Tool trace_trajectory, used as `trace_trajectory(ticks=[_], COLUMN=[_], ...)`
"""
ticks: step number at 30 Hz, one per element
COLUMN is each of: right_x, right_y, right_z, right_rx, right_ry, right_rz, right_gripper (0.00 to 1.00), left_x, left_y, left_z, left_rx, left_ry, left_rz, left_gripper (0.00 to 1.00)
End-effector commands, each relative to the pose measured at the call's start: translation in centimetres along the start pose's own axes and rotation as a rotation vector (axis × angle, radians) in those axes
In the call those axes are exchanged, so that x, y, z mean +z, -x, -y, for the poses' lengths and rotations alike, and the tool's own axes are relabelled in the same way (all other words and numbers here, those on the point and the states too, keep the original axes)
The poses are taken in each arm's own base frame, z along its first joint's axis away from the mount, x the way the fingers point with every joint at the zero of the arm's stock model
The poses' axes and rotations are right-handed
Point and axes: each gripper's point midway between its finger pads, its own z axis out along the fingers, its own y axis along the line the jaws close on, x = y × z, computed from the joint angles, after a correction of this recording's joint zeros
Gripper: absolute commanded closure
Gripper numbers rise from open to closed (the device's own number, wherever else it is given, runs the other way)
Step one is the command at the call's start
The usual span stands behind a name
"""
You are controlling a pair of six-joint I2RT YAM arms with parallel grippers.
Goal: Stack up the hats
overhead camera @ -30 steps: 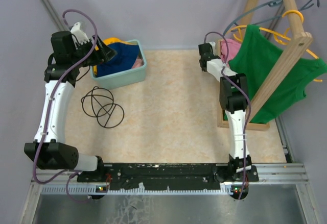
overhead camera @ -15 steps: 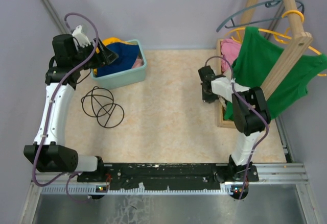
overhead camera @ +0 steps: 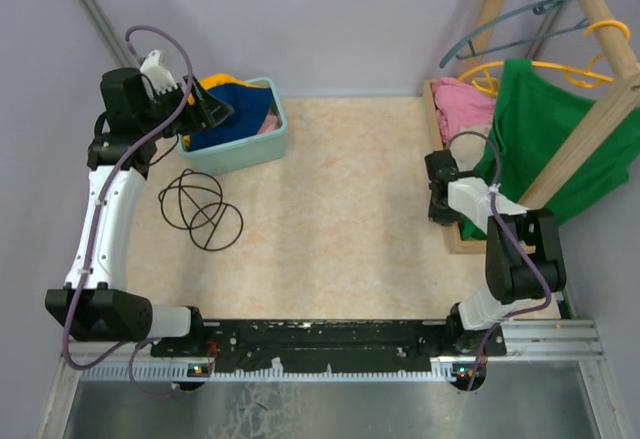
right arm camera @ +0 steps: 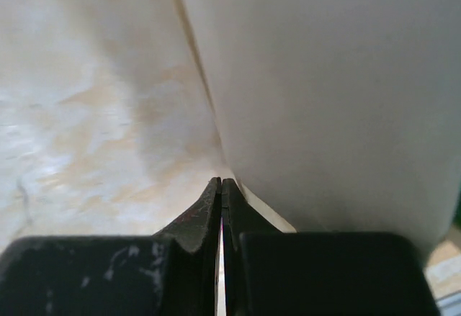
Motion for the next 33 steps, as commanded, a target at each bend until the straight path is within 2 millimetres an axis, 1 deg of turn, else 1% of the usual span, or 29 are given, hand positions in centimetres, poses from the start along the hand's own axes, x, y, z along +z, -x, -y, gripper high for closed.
trace_trajectory(ticks=[1,3,7,10,11,15,16,18,20,21,23,26,29,30,32,33], right_x=[0.3,0.3,-0.4,-1.8,-2.3,-4.7,-5.4,-6.5,-8.2,-9.4,-12.0,-16.2,-20.4,-19.4,-20.3,-20.7], right_y=[-0.2,0.1,1.5,3.0,3.6,5.4,5.9,6.5,7.6,8.3,9.8,12.4,15.5,15.9,17.0,17.8], right_z=[6.0,6.9,6.5,5.1,4.2,-0.6,-2.2,-5.1,-8.3,-10.0,-13.0,-17.1,-21.1,-23.2,-26.5,-27.8], right_rx=[0.067,0.078,0.097,0.079,0.06,-0.026,-0.036,-0.041,-0.06,-0.07,-0.069,-0.029,0.01,0.006,-0.01,-0.01], right_ry=[-0.177,-0.209,-0.174,-0.102,-0.073,0.041,0.083,0.178,0.275,0.333,0.454,0.665,0.846,0.859,0.903,0.921], right_rz=[0.008,0.013,0.046,0.112,0.139,0.222,0.232,0.244,0.279,0.3,0.335,0.37,0.395,0.36,0.344,0.34], right_gripper=[1.0,1.0,1.0,1.0,1.0,1.0,1.0,1.0,1.0,0.96,0.73,0.54,0.45,0.44,0.41,0.39], left_x=[-1.2,-1.3,-1.2,-1.0,-1.0,-1.1,-1.3,-1.4,-1.6,-1.6,-1.8,-1.9,-2.4,-2.5,-2.8,-3.0], left_y=[1.1,1.0,0.3,-0.5,-0.7,-0.9,-1.0,-1.4,-2.2,-2.6,-2.9,-2.3,-1.5,-1.5,-1.5,-1.6], left_z=[1.7,1.7,1.2,0.7,0.6,0.2,0.0,-0.9,-2.7,-3.5,-4.7,-5.2,-6.0,-6.3,-7.3,-7.8], left_rx=[0.025,0.026,0.023,0.014,0.01,0.013,0.017,0.024,-0.001,-0.018,-0.058,-0.07,-0.068,-0.068,-0.07,-0.07], left_ry=[-0.043,-0.043,-0.027,-0.017,-0.016,0.001,0.015,0.059,0.131,0.152,0.169,0.183,0.231,0.247,0.293,0.32], left_rz=[0.041,0.039,0.032,0.022,0.018,0.022,0.023,0.015,-0.004,-0.015,-0.025,-0.005,0.022,0.028,0.04,0.042], left_gripper=[0.26,0.26,0.26,0.26,0.26,0.25,0.25,0.24,0.21,0.21,0.21,0.21,0.2,0.2,0.2,0.2])
